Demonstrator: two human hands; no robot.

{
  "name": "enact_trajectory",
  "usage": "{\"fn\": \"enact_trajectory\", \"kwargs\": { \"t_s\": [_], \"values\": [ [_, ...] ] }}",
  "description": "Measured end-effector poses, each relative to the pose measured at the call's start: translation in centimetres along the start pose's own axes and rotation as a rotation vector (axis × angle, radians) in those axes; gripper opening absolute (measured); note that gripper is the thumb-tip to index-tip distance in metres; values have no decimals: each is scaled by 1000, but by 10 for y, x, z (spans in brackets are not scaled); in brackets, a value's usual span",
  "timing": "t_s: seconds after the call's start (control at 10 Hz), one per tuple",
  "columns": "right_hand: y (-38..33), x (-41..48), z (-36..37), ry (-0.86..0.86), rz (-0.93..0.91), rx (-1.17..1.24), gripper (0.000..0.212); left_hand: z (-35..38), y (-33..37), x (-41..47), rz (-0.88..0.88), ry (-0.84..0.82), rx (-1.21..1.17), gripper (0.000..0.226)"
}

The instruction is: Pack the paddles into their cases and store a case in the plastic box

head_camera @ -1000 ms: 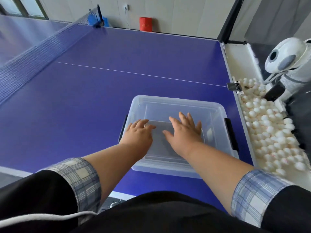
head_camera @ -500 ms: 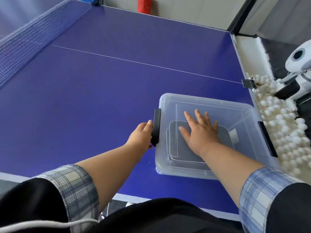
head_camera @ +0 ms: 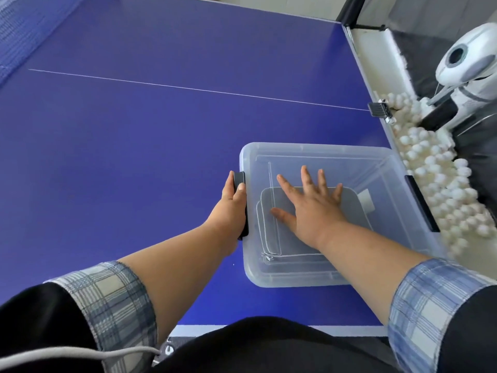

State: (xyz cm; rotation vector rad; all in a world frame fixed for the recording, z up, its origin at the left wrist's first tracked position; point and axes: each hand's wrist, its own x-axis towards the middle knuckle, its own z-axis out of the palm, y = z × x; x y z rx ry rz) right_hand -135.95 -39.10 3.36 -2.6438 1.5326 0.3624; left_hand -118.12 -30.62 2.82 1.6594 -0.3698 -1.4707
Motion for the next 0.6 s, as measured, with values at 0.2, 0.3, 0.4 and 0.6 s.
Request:
{"fn": "enact_trajectory", "kwargs": {
  "t_s": [0.2,0.3,0.4,0.6],
  "values": [
    [0,2,3,5,8,-5,94,12,5,2,68,43,155,55],
    [1,3,4,-9,10,2,93,12,5,4,80,62,179,57],
    [1,4,1,-44,22,47,94,13,9,-1,94,89,235,58],
    [22,-6,-28,-92,-7,370,93,17,28,-16,179,222,575,72]
  ]
}}
